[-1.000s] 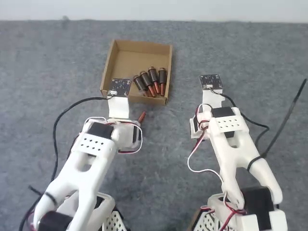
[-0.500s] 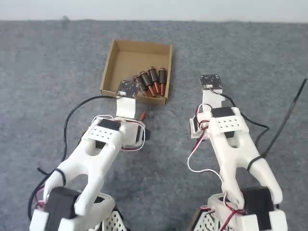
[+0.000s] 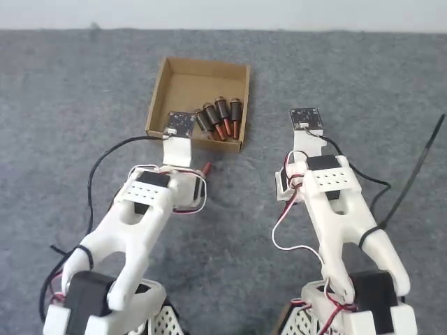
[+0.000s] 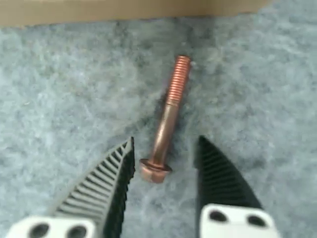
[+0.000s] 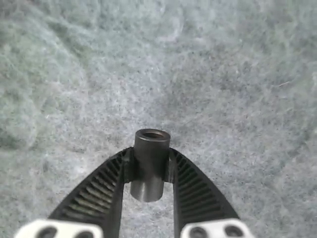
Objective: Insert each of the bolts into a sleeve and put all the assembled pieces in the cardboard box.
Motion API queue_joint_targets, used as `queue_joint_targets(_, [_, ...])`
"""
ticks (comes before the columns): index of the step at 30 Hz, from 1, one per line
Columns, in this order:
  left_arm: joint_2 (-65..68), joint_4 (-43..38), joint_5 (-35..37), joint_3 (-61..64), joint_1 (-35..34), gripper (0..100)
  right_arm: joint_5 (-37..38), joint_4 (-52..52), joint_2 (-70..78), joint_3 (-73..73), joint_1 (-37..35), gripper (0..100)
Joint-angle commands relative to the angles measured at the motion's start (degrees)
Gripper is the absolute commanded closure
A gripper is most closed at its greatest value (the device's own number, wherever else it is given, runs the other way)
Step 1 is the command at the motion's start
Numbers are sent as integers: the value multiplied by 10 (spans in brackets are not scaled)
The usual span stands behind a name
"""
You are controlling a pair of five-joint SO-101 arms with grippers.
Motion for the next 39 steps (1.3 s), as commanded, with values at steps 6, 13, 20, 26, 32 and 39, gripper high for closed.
queue_joint_targets(6, [41,-10,-3,-44,-5,870,4,-8,-5,-4,7,991])
queue_joint_targets(13, [136,87,-4,-143,-4,874,4,-14,-4,2,7,991])
queue_joint_targets(20, [135,135,-96,-156,4,906,4,-14,-4,2,7,991])
queue_joint_targets(26, [100,169,-358,-155,11,988,4,-14,-4,2,7,991])
queue_joint_targets(32, [79,198,-482,-156,-18,989,4,-21,-4,2,7,991])
queue_joint_targets(39, [0,306,-642,-153,64,988,5,-21,-4,2,7,991])
